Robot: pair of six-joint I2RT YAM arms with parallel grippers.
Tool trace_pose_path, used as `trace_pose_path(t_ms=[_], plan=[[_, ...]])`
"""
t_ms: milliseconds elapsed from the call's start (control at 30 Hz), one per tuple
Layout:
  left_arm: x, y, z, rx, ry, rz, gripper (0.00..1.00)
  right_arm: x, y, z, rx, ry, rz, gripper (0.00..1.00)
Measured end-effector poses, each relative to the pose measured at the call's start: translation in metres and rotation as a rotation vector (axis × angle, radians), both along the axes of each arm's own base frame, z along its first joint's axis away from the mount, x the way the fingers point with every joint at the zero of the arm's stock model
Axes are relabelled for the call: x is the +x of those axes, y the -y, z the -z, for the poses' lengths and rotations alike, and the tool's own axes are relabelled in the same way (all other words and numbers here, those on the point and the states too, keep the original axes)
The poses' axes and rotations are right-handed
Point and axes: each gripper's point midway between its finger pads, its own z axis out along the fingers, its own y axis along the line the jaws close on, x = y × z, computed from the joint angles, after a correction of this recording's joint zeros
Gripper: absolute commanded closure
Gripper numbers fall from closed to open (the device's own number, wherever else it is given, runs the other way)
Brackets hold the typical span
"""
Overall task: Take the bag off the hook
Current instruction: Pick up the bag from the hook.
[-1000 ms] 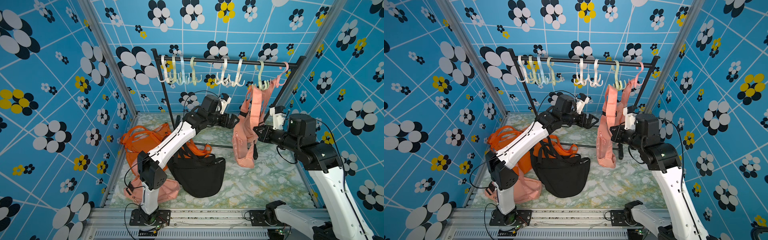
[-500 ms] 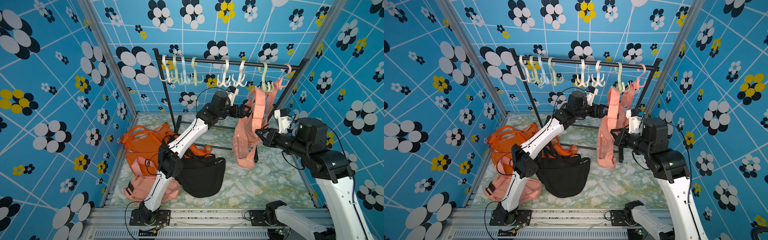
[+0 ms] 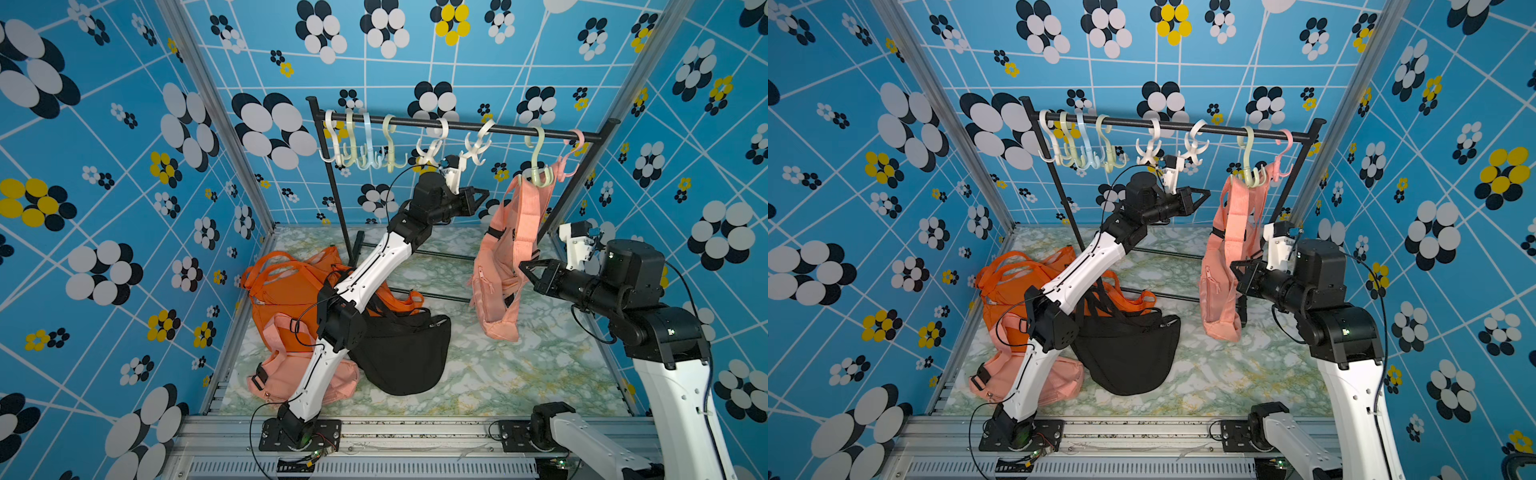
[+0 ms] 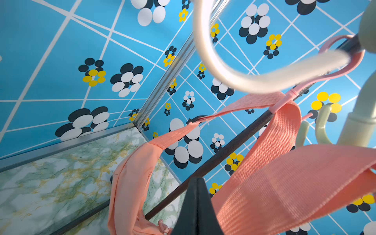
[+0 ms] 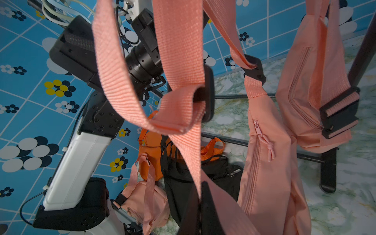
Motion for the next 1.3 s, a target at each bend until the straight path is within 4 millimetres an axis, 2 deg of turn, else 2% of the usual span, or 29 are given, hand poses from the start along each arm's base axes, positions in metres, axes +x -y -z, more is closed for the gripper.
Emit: trace_pose_path(t_ms=[133, 167, 200, 267, 300, 333, 400, 467, 667, 733, 867, 967, 1000, 1033, 1067, 1133, 1167, 1233, 1300], plan=[[0.003, -0.018, -0.014, -0.002, 0.016, -0.026, 1.00, 0.007, 0.007, 0.000, 0.012, -0.013, 0.021, 1.00], [0.001, -0.023, -0.019, -0.002, 0.026, -0.030, 0.93, 0.010, 0.006, 0.000, 0.019, -0.019, 0.011, 1.00], [-0.002, -0.026, -0.024, 0.000, 0.036, -0.032, 0.79, 0.011, 0.004, 0.000, 0.027, -0.025, 0.003, 1.00], [-0.013, -0.032, -0.036, 0.002, 0.064, -0.027, 0.29, 0.015, 0.000, 0.000, 0.042, -0.039, -0.018, 1.00], [-0.018, -0.033, -0.039, 0.001, 0.070, -0.020, 0.14, 0.016, -0.002, -0.001, 0.048, -0.042, -0.025, 1.00], [-0.025, -0.034, -0.041, 0.001, 0.079, -0.008, 0.06, 0.016, -0.003, -0.002, 0.055, -0.043, -0.032, 1.00], [-0.037, -0.033, -0.040, 0.008, 0.084, 0.020, 0.00, 0.014, -0.006, -0.006, 0.072, -0.039, -0.048, 1.00], [-0.048, -0.028, -0.029, 0.029, 0.075, 0.051, 0.01, 0.010, -0.009, -0.014, 0.095, -0.026, -0.069, 1.00], [-0.064, 0.004, 0.029, 0.121, 0.018, 0.145, 0.01, 0.003, -0.021, -0.033, 0.236, -0.028, -0.145, 1.00], [-0.067, 0.015, 0.039, 0.143, 0.017, 0.165, 0.01, 0.002, -0.025, -0.041, 0.290, -0.024, -0.176, 1.00], [-0.065, 0.036, 0.040, 0.174, 0.061, 0.176, 0.01, -0.002, -0.034, -0.050, 0.376, -0.032, -0.232, 1.00], [-0.061, 0.045, 0.028, 0.171, 0.117, 0.146, 0.00, -0.006, -0.038, -0.054, 0.408, -0.042, -0.259, 1.00], [-0.059, 0.046, 0.025, 0.172, 0.130, 0.128, 0.03, -0.008, -0.038, -0.055, 0.414, -0.044, -0.264, 1.00], [-0.057, 0.046, 0.020, 0.170, 0.146, 0.104, 0.10, -0.011, -0.039, -0.056, 0.421, -0.045, -0.269, 1.00], [-0.054, 0.045, 0.017, 0.171, 0.161, 0.080, 0.21, -0.013, -0.040, -0.057, 0.423, -0.043, -0.274, 1.00], [-0.051, 0.044, 0.011, 0.170, 0.181, 0.042, 0.61, -0.017, -0.041, -0.059, 0.428, -0.039, -0.285, 1.00], [-0.048, 0.043, 0.009, 0.167, 0.184, 0.022, 0.75, -0.019, -0.041, -0.061, 0.428, -0.035, -0.290, 1.00], [-0.044, 0.041, 0.004, 0.159, 0.193, -0.003, 0.90, -0.021, -0.041, -0.062, 0.429, -0.032, -0.293, 1.00], [-0.042, 0.040, -0.003, 0.149, 0.212, -0.022, 0.97, -0.021, -0.040, -0.062, 0.429, -0.031, -0.292, 1.00]])
